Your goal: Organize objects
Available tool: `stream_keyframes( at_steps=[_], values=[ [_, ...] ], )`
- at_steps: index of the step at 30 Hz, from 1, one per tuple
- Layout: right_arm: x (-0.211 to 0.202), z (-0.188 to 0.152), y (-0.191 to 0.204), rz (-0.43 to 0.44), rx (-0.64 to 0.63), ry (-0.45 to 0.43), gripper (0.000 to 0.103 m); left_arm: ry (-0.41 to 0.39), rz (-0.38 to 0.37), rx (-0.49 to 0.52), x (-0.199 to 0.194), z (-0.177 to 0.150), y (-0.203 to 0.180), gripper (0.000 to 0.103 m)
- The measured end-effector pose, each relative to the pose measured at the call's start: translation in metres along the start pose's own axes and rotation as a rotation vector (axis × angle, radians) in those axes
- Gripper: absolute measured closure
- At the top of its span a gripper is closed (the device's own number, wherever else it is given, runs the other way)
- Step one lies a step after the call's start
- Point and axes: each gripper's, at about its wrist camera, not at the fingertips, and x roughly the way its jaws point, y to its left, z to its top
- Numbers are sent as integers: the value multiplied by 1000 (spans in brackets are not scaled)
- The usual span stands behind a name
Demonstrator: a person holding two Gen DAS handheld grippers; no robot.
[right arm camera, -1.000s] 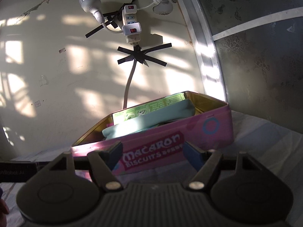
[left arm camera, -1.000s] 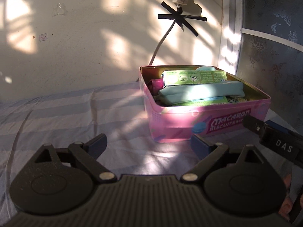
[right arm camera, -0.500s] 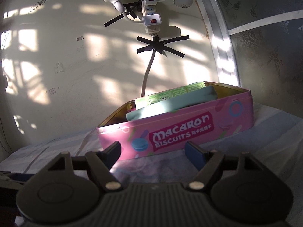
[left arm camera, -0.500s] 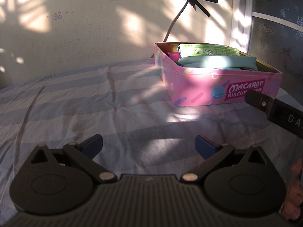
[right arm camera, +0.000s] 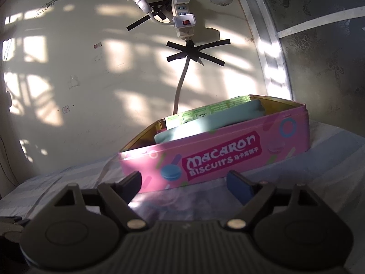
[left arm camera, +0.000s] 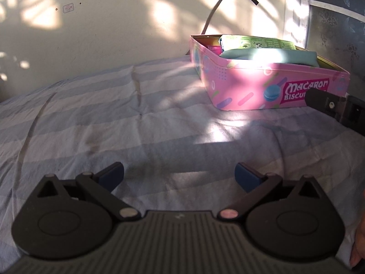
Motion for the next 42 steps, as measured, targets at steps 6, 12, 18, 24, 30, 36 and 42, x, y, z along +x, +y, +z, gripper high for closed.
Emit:
stream_keyframes(
  at_steps=[6,12,18,24,30,36,42],
  values=[
    [1,0,-1,2,-1,5,17,-1,0,-48,2,-1,8,0],
    [1,0,0,1,-4,7,15,-8,-3,-41,2,-2,7,0],
    [2,0,0,1,-5,8,14,-2,-8,-39,2,-2,7,0],
    [2,0,0,2,-5,8,13,1,-10,-39,3,-2,7,0],
    [2,0,1,1,-5,8,13,7,-16,-33,3,-2,8,0],
    [3,0,1,1,-5,9,13,20,-25,-35,3,0,10,0],
    [3,-1,0,1,-1,9,13,0,18,-37,-7,2,10,0]
  ],
)
